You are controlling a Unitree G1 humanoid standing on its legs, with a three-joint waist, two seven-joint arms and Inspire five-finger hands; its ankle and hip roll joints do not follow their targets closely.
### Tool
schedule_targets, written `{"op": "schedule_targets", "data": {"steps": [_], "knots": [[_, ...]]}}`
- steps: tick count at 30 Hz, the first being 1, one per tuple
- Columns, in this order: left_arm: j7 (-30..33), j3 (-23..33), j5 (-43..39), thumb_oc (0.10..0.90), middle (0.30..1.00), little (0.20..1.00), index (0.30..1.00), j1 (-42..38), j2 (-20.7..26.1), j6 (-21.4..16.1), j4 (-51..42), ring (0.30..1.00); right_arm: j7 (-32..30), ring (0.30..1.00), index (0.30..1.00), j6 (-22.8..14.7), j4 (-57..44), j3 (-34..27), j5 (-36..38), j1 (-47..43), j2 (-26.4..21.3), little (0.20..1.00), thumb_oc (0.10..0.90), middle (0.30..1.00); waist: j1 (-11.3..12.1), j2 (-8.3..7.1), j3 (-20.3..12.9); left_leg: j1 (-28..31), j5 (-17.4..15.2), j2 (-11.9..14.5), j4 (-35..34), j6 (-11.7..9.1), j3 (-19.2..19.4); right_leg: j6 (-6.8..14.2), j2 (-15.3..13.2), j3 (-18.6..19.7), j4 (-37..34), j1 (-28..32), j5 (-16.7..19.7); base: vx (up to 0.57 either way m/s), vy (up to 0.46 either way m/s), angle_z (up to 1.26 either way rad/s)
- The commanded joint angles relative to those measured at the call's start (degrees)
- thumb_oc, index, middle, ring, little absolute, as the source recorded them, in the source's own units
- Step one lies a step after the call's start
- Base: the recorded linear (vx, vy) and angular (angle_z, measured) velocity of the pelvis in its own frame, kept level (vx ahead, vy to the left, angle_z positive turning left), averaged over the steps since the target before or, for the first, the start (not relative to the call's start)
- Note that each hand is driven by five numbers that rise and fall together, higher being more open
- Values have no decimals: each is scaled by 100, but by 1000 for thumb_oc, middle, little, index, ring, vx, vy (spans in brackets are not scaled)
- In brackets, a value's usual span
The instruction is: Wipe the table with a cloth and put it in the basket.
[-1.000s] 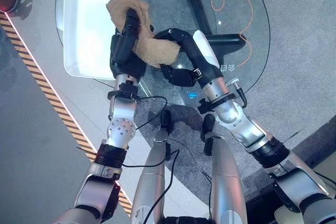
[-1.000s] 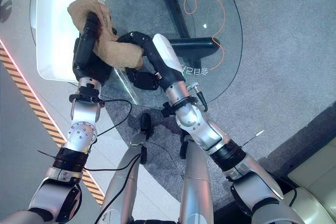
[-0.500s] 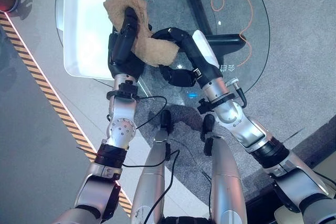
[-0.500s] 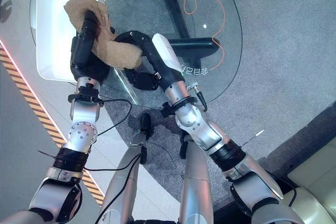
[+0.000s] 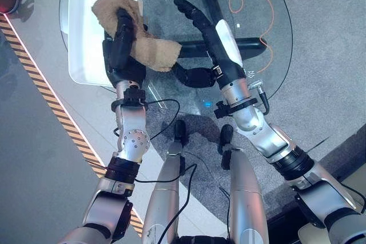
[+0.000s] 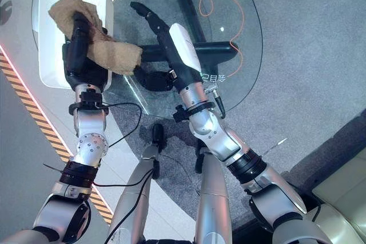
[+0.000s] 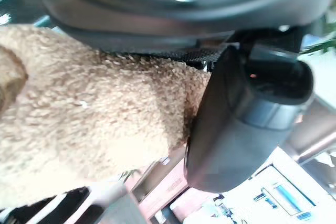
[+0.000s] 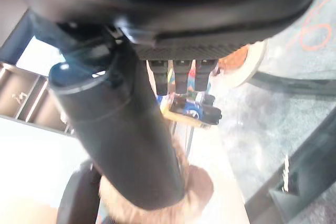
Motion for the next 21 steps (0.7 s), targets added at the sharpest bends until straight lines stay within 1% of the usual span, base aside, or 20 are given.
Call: {"op": "schedule_targets", "data": {"steps": [1,8,12,15,18,19,21], "knots": [[-36,419,800,100,300,200,300,-819,142,-844,-886,300,-286,900,900,-742,-976,-381,-326,-692,389,900,800,900,109,-77,-166,176,-617,-375,308,217,479,109,372,-133,-638,361,-41,0,0,0],[43,490,1036,100,300,200,300,-833,166,-851,-851,300,-413,900,900,-712,-885,-457,-391,-631,357,900,800,900,89,-69,-166,175,-632,-359,312,206,496,102,366,-121,-624,355,-62,0,0,0],[183,493,1235,100,300,200,300,-861,245,-851,-791,300,-664,900,900,-642,-790,-508,-427,-567,335,900,800,900,68,-65,-166,174,-633,-344,311,199,509,104,363,-110,-622,348,-62,0,0,0],[197,524,1288,100,300,200,300,-877,279,-874,-713,300,-819,900,900,-676,-626,-558,-421,-546,306,900,800,900,55,-56,-166,177,-634,-341,304,199,518,99,368,-96,-627,347,-69,0,0,0],[195,579,1316,100,300,200,300,-886,339,-920,-612,300,-989,900,900,-710,-454,-640,-441,-478,258,900,800,900,38,-45,-166,180,-636,-336,300,201,531,96,370,-90,-623,342,-74,0,0,0],[258,611,1362,100,300,200,300,-878,390,-986,-568,300,-1154,900,900,-688,-359,-715,-523,-425,215,900,800,900,24,-34,-166,169,-643,-327,304,200,538,96,365,-84,-618,327,-81,12,31,-2],[330,644,1446,100,300,200,300,-840,425,-1024,-567,300,-1263,900,900,-689,-316,-786,-570,-343,181,900,800,900,12,-31,-166,173,-647,-322,300,201,539,101,368,-75,-613,322,-80,6,15,-1]]}}
